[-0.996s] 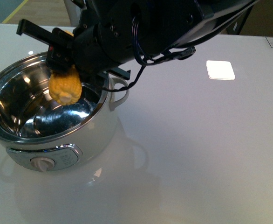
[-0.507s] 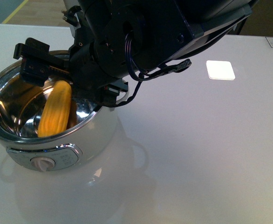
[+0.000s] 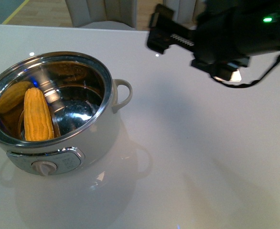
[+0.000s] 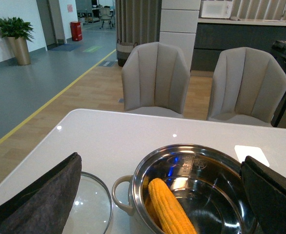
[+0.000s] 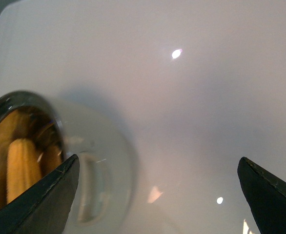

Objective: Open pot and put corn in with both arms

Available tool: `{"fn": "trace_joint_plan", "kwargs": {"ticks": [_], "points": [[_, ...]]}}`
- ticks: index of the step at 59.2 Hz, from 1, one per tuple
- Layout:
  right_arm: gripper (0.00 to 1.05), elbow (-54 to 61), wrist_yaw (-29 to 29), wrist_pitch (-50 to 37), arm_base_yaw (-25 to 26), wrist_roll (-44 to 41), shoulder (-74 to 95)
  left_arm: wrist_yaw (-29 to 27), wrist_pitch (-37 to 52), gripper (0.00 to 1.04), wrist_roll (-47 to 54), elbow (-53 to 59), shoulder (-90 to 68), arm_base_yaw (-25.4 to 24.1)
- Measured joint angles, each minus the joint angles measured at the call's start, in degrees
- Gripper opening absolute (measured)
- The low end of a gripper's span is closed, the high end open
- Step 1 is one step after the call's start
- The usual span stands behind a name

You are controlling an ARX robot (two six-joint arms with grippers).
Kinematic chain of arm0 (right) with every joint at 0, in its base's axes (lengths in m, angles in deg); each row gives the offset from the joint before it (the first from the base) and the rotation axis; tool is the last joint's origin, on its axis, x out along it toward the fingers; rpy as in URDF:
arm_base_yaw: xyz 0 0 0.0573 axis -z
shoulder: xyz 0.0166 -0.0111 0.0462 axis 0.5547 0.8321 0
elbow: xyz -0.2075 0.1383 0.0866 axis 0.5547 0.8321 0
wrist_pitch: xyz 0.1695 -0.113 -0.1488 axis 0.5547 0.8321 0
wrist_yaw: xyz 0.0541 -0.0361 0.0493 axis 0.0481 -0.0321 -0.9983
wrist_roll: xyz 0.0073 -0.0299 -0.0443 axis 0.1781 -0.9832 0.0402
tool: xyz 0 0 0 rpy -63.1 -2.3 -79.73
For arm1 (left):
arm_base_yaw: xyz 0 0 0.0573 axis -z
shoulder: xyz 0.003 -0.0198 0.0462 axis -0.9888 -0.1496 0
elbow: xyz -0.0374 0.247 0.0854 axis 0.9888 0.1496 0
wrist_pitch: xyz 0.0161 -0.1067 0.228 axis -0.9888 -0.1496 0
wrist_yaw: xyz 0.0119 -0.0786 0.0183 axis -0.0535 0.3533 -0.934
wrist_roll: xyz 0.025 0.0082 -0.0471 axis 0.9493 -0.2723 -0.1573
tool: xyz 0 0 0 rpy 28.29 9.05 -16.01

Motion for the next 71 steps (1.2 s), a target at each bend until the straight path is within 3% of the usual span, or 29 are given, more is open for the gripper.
{"fn": "trace_joint_plan", "kwargs": {"ticks": [8, 20, 28, 37, 43, 45, 68, 71], "points": [[0.96, 8.5, 2.4, -3.7, 3.0, -3.3, -8.9, 0.0, 0.0, 0.98, 0.0, 0.0, 0.0, 0.0], [0.96, 20.5, 13.7, -7.7, 5.0, -7.7, -22.9, 0.0, 0.0, 0.98, 0.0, 0.0, 0.0, 0.0], [0.96, 30.3, 22.2, -2.7, 6.3, -12.3, -38.0, 0.0, 0.0, 0.98, 0.0, 0.0, 0.0, 0.0], [0.96, 35.1, 23.7, 0.9, 6.9, -15.4, -47.3, 0.0, 0.0, 0.98, 0.0, 0.0, 0.0, 0.0], [0.73, 44.8, 15.8, -26.8, 9.7, -24.6, -46.6, 0.0, 0.0, 0.98, 0.0, 0.0, 0.0, 0.0], [0.68, 46.1, 15.2, -29.9, 10.4, -25.6, -47.5, 0.0, 0.0, 0.98, 0.0, 0.0, 0.0, 0.0], [0.02, 54.2, 9.0, -28.5, 17.0, -28.5, -60.5, 0.0, 0.0, 0.98, 0.0, 0.0, 0.0, 0.0], [0.02, 55.0, 8.5, -26.9, 17.6, -28.7, -62.2, 0.0, 0.0, 0.98, 0.0, 0.0, 0.0, 0.0]]}}
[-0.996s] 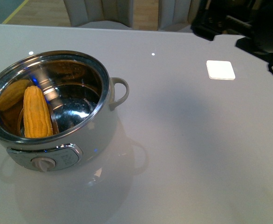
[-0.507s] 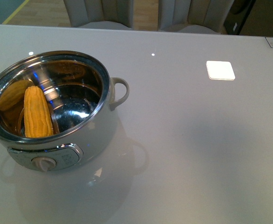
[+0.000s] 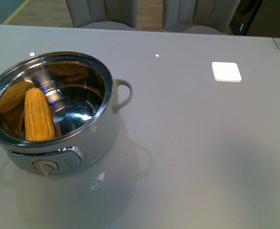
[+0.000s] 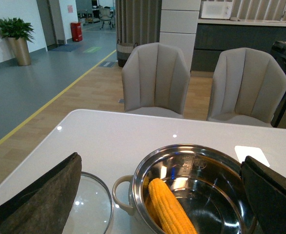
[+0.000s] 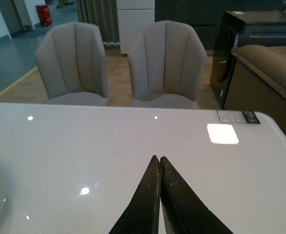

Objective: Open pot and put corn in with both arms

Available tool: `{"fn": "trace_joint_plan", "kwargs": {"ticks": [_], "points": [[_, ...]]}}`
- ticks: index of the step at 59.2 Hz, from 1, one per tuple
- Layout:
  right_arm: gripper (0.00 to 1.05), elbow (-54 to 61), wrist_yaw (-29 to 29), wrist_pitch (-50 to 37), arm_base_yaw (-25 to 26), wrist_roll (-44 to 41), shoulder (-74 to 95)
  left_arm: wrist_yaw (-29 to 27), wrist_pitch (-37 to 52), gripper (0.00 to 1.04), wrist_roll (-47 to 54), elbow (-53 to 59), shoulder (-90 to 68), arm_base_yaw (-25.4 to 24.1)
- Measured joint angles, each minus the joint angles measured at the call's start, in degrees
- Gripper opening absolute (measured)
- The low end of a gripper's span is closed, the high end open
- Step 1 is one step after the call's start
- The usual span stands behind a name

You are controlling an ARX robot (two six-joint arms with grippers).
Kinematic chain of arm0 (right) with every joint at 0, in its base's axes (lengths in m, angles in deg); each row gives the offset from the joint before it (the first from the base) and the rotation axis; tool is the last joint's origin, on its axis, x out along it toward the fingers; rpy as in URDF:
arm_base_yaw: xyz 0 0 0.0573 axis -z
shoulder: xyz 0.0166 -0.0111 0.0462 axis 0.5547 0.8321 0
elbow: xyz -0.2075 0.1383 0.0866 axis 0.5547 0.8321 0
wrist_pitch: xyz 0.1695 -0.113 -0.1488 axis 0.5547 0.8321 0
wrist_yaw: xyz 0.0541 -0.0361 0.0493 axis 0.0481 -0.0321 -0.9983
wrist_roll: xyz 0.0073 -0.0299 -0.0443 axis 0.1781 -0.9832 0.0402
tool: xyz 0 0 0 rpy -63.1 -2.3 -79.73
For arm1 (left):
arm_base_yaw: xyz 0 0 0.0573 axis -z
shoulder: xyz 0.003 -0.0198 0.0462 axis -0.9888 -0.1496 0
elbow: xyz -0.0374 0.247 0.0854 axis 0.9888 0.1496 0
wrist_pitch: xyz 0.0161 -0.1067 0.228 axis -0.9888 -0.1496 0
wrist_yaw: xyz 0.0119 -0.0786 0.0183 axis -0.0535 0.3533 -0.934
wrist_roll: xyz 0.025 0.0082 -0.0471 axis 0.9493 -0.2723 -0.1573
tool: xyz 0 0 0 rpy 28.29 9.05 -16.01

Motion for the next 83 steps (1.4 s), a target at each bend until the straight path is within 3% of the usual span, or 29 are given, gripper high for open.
{"fn": "trace_joint_plan", "kwargs": {"ticks": [3, 6, 11, 36, 67, 73, 83], "points": [[0.02, 0.4, -0.5, 1.9, 0.6, 0.0, -2.1, 0.0, 0.0, 0.98, 0.0, 0.0, 0.0, 0.0], [0.02, 0.4, -5.1, 4.8, 3.7, -0.1, -5.5, 0.0, 0.0, 0.98, 0.0, 0.0, 0.0, 0.0], [0.02, 0.4, -5.7, 8.9, 6.0, 0.0, -10.4, 0.0, 0.0, 0.98, 0.0, 0.0, 0.0, 0.0], [0.02, 0.4, -5.9, 25.0, 6.1, 0.0, -27.6, 0.0, 0.0, 0.98, 0.0, 0.0, 0.0, 0.0], [0.02, 0.4, -5.9, 35.2, 6.1, 0.0, -37.8, 0.0, 0.0, 0.98, 0.0, 0.0, 0.0, 0.0], [0.02, 0.4, -5.9, 44.4, 6.2, -0.1, -45.6, 0.0, 0.0, 0.98, 0.0, 0.0, 0.0, 0.0], [0.02, 0.4, -5.9, 45.1, 6.2, -0.1, -47.3, 0.0, 0.0, 0.98, 0.0, 0.0, 0.0, 0.0]]}}
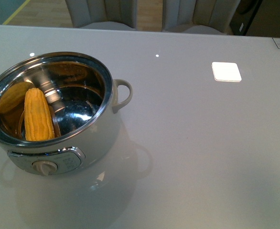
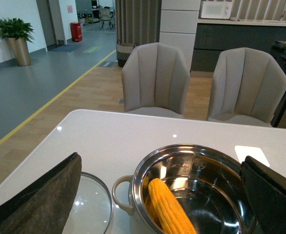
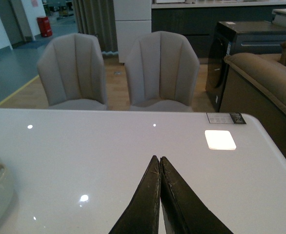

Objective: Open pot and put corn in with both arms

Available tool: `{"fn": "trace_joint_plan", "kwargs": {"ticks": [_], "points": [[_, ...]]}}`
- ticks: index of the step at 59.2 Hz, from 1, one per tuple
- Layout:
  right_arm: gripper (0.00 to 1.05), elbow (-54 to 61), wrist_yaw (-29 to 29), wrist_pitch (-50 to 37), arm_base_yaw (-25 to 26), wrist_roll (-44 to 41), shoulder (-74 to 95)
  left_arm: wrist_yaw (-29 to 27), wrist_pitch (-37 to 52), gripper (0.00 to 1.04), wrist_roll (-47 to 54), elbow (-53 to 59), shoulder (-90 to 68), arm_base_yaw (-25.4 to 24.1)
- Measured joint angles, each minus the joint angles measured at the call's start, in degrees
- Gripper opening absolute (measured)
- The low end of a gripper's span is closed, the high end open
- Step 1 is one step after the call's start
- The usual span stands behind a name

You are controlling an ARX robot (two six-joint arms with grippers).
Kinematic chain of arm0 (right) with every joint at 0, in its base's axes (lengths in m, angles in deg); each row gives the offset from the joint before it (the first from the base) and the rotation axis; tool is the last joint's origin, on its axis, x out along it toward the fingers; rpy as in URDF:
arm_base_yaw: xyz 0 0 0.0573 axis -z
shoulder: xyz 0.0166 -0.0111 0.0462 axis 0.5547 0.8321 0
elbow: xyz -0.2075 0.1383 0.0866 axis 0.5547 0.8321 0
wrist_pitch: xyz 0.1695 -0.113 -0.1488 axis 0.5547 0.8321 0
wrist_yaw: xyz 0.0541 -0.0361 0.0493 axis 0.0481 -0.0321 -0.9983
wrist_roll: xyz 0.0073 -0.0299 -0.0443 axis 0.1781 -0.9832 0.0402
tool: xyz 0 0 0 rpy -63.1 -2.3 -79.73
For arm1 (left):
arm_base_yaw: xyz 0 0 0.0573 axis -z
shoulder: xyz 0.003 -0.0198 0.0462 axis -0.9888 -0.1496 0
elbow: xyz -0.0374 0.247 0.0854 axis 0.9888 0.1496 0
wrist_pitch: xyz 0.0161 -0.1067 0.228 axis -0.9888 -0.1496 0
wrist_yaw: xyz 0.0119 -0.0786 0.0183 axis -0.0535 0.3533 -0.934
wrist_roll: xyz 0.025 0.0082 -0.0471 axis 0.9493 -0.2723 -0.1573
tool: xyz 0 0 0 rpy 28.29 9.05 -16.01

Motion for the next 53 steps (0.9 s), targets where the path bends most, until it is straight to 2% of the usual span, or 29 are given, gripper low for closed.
{"fn": "trace_joint_plan", "kwargs": {"ticks": [4, 7, 36, 53], "points": [[0.02, 0.0, 0.0, 0.1, 0.0, 0.0, 0.0, 0.0, 0.0, 0.98, 0.0, 0.0, 0.0, 0.0], [0.09, 0.0, 0.0, 0.1, 0.0, -0.1, -0.1, 0.0, 0.0, 0.98, 0.0, 0.0, 0.0, 0.0], [0.95, 0.0, 0.0, 0.1, 0.0, -0.1, -0.1, 0.0, 0.0, 0.98, 0.0, 0.0, 0.0, 0.0], [0.96, 0.0, 0.0, 0.1, 0.0, -0.1, -0.1, 0.0, 0.0, 0.98, 0.0, 0.0, 0.0, 0.0]]}}
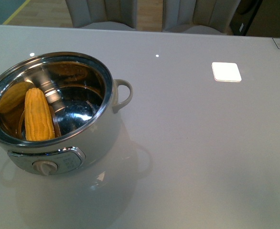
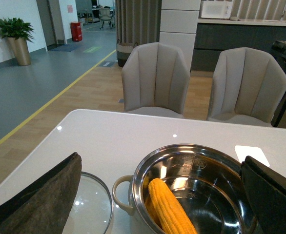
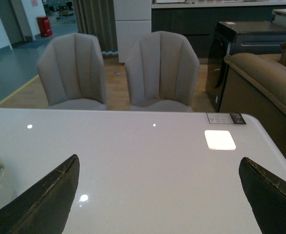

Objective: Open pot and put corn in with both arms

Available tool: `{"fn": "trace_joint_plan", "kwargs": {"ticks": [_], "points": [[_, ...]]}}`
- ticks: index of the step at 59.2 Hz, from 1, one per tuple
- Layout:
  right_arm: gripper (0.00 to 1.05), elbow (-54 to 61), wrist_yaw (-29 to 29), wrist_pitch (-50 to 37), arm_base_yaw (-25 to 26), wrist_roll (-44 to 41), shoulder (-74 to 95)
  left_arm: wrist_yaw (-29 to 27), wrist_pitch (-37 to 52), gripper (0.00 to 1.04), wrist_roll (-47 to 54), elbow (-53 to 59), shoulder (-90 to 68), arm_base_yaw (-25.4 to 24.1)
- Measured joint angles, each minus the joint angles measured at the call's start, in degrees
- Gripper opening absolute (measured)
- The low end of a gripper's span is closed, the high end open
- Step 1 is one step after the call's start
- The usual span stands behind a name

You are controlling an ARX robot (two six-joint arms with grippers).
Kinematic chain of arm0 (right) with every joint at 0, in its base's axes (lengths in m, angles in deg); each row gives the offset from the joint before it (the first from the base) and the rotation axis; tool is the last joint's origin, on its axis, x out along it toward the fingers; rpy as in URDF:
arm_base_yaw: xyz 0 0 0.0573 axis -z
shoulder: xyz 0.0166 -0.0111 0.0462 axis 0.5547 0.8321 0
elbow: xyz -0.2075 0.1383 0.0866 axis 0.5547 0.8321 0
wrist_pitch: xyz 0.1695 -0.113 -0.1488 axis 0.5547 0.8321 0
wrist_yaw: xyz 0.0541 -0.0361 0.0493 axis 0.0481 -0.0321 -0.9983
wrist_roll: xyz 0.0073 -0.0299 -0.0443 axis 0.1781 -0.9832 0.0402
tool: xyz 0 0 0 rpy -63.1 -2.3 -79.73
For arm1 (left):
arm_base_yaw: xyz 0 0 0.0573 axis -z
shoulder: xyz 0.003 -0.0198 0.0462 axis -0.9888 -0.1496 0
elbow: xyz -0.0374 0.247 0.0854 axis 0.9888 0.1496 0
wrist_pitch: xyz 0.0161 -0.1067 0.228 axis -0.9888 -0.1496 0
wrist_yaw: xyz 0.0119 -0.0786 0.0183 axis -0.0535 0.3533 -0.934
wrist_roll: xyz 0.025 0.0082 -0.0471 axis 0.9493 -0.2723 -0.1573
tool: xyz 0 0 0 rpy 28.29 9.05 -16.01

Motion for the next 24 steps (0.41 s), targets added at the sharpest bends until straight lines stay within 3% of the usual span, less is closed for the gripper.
{"fn": "trace_joint_plan", "kwargs": {"ticks": [24], "points": [[0.96, 0.0, 0.0, 0.0, 0.0, 0.0, 0.0, 0.0, 0.0, 0.98, 0.0, 0.0, 0.0, 0.0]]}}
